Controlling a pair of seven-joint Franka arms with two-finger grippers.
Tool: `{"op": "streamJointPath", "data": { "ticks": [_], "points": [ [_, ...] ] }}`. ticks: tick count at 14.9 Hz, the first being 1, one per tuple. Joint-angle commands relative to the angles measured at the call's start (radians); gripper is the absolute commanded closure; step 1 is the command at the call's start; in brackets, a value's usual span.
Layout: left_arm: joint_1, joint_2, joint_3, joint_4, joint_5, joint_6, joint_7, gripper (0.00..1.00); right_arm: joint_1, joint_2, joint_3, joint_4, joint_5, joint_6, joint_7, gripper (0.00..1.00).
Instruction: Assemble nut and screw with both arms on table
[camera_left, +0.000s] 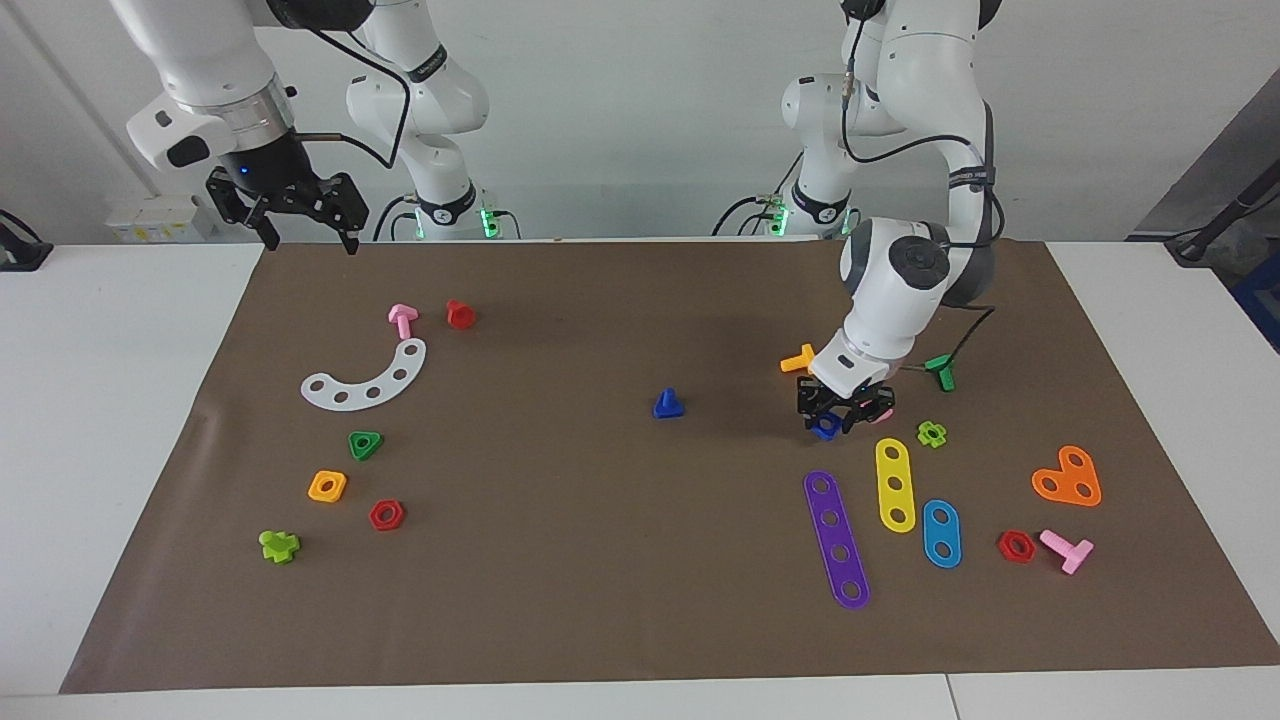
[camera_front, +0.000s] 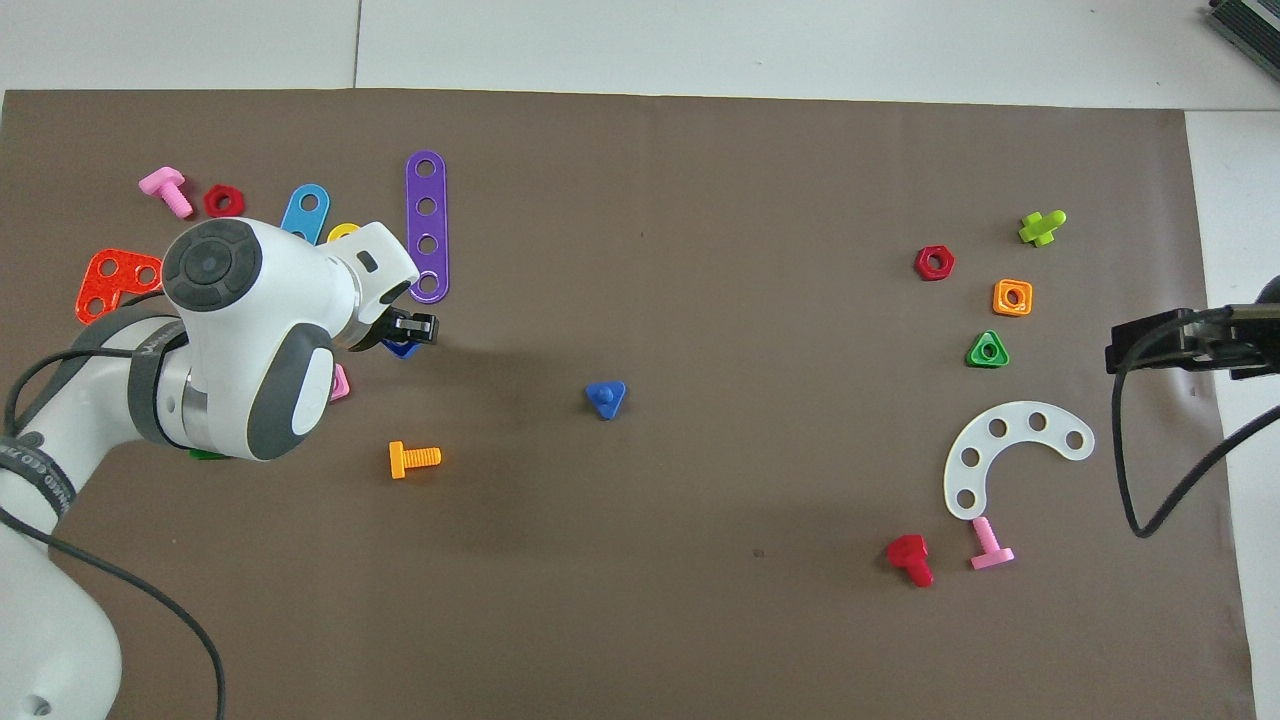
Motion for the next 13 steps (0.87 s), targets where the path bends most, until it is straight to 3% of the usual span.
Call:
{"op": "streamJointPath", "data": {
  "ticks": [1, 7, 13],
  "points": [
    [-0.042, 0.002, -0.001, 0.046, -0.004, -0.042, -0.075, 0.51, -0.009, -0.012, 0.003, -0.018, 0.019, 0.012, -0.005, 0.00],
    [-0.073, 0.029, -0.132, 0.111, 0.130, -0.037, -0.375, 0.50, -0.014, -0.012, 0.001, -0.024, 0.019, 0.015, -0.002, 0.00],
    [-0.111, 0.063, -0.210, 0.151, 0.135, -0.007, -0.505, 0.50, -0.016, -0.012, 0.001, -0.024, 0.019, 0.012, 0.015, 0.00]
  ]
}}
